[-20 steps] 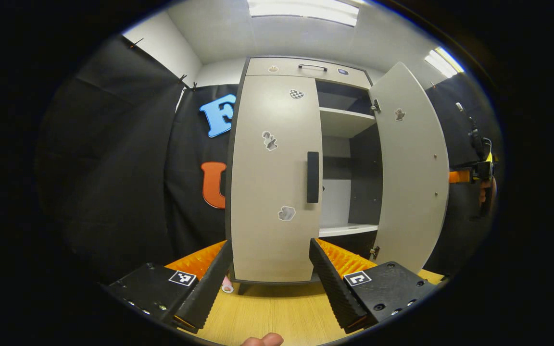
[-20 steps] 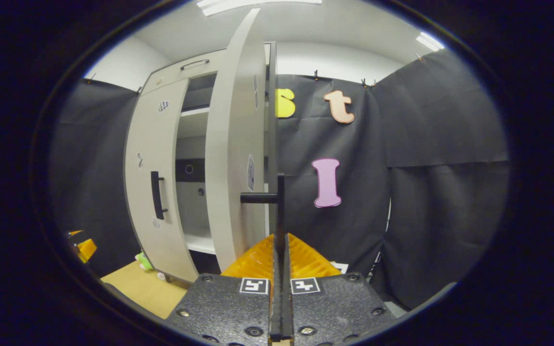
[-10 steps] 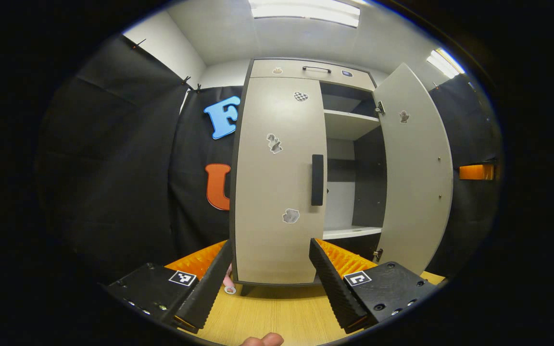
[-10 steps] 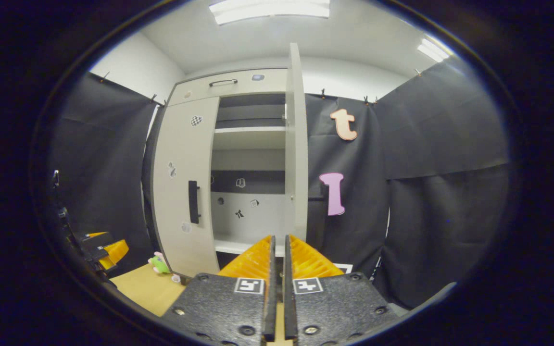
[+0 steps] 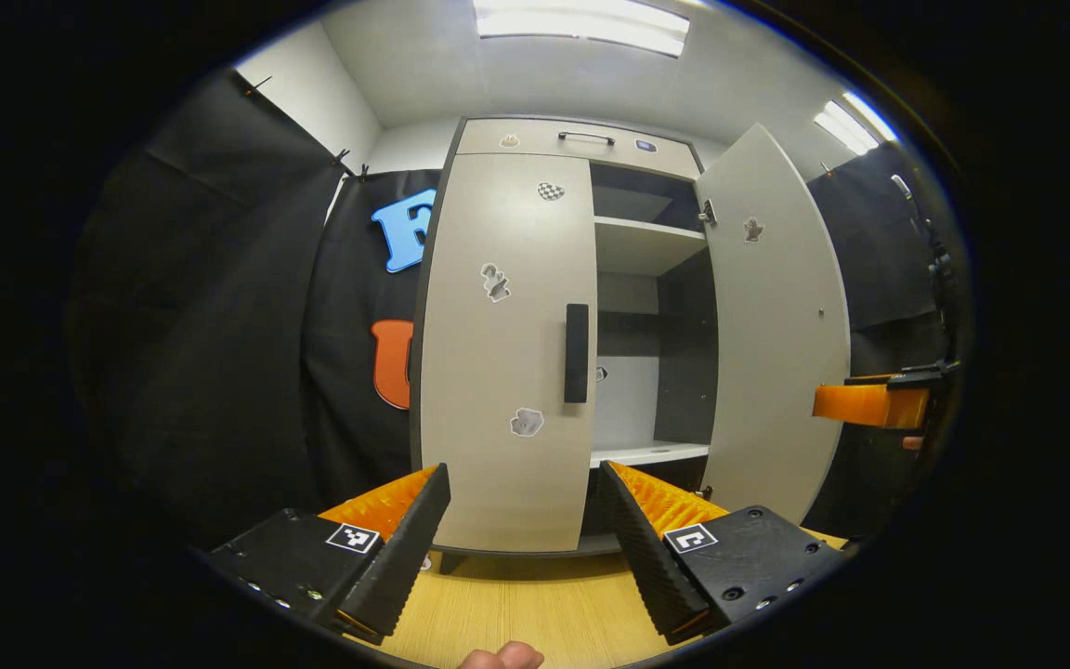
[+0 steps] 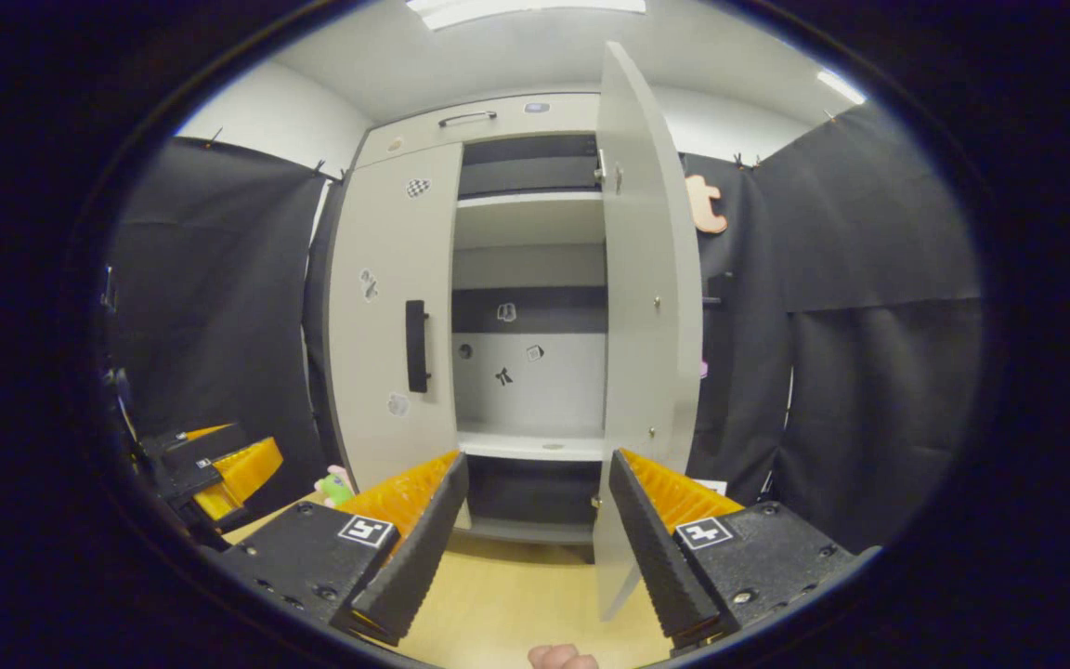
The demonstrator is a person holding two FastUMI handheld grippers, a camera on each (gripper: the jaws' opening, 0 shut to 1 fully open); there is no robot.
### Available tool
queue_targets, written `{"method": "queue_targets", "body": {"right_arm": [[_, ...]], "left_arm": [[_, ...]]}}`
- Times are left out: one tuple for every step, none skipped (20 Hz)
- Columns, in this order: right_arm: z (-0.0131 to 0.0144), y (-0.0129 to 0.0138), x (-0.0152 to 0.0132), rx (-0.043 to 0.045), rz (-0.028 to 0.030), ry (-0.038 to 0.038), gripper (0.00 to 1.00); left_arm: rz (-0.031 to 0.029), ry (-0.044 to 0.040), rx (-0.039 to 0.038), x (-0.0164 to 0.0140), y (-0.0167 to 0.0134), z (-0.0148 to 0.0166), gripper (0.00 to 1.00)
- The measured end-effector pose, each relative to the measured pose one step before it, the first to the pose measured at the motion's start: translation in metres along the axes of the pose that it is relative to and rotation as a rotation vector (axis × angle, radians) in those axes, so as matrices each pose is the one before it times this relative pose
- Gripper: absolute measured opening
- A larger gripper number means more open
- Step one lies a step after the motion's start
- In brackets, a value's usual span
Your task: Open the right door of the double-door shoe cabinet with the right hand, and open the left door with the left hand.
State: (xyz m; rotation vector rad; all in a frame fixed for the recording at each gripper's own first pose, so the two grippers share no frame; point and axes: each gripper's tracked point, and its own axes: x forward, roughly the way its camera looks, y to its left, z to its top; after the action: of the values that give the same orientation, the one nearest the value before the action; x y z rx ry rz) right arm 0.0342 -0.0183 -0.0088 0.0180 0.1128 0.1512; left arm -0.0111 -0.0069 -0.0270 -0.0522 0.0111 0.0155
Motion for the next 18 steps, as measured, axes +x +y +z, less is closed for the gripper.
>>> {"method": "queue_targets", "body": {"right_arm": [[0.00141,0.00024,0.0003,0.00044,0.00399,-0.00108,0.96],[0.00179,-0.00052,-0.00288,0.00048,0.00154,-0.0084,0.96],[0.00264,-0.00073,-0.00055,0.00171,0.00455,-0.01185,0.96],[0.00164,0.00059,-0.0019,0.00539,0.00391,-0.01375,0.96],[0.00148,0.00117,-0.00341,0.00339,0.00708,-0.00712,0.96],[0.00203,0.00247,-0.00179,0.00323,0.00687,-0.00673,0.96],[0.00177,0.00061,-0.00071,0.00075,0.00232,-0.00294,0.96],[-0.00029,-0.00057,-0.00178,-0.0007,-0.00144,0.00054,0.96],[0.00069,-0.00045,-0.00199,-0.001,-0.00085,-0.00112,0.96],[0.00116,-0.00036,-0.00342,-0.00331,-0.0024,-0.00224,0.96],[0.00145,-0.00181,-0.00274,-0.00468,-0.00452,-0.00275,0.96],[0.00084,-0.0019,-0.0022,-0.00583,-0.00475,-0.0046,0.96],[-0.00025,-0.00323,-0.00268,-0.00511,-0.00987,-0.00265,0.96],[0.00019,-0.00403,-0.00188,-0.00602,-0.01335,-0.00065,0.96],[0.00069,-0.00519,-0.00164,-0.00289,-0.01944,-0.00145,0.96],[-0.00025,-0.00537,-0.00104,-0.00019,-0.01828,0.00066,0.96],[-0.00045,-0.00399,-0.00098,0.00267,-0.01352,0.00024,0.96],[-0.00093,-0.00305,-0.00155,0.00704,-0.01237,-0.00473,0.96]], "left_arm": [[-0.00956,-0.01838,-0.01394,0.00558,-0.00222,0.0078,0.95],[-0.01569,-0.02143,-0.0218,0.00908,-0.00528,0.01068,0.95],[-0.01687,-0.00875,-0.01815,0.01308,-0.00499,0.00858,0.95],[-0.02277,-0.00295,-0.00895,0.01549,-0.00675,0.00634,0.95],[-0.02351,-0.00329,0.00048,0.01805,-0.00647,0.00595,0.95],[-0.01969,0.00136,0.00552,0.02155,-0.0062,0.00552,0.95],[-0.00639,-0.00338,0.01545,0.02059,-0.00279,0.00446,0.95],[-0.00086,-0.00275,0.01902,0.02102,-0.00198,0.00154,0.95],[0.00997,0.00905,0.01458,0.02089,-0.00105,-0.00078,0.95],[0.00122,0.01385,0.01266,0.0187,-0.00298,-0.00399,0.95],[-0.00335,0.01649,0.00699,0.0168,-0.00414,-0.00317,0.95],[-0.00676,0.01214,0.00099,0.01649,-0.00351,-0.00374,0.95],[-0.0057,0.018,-0.00263,0.01363,-0.00247,-0.00587,0.95],[0.00522,0.01675,-0.00075,0.01207,0.0001,-0.00587,0.95],[0.01219,0.00429,0.00604,0.00969,0.00142,-0.00225,0.95],[0.0137,0.00097,0.01043,0.00785,0.00178,-0.0009,0.95],[0.00637,-0.00136,0.00893,0.00747,0.00128,-0.00126,0.95],[0.00562,-0.00038,0.00027,0.0053,0.00062,-0.0009,0.95]]}}
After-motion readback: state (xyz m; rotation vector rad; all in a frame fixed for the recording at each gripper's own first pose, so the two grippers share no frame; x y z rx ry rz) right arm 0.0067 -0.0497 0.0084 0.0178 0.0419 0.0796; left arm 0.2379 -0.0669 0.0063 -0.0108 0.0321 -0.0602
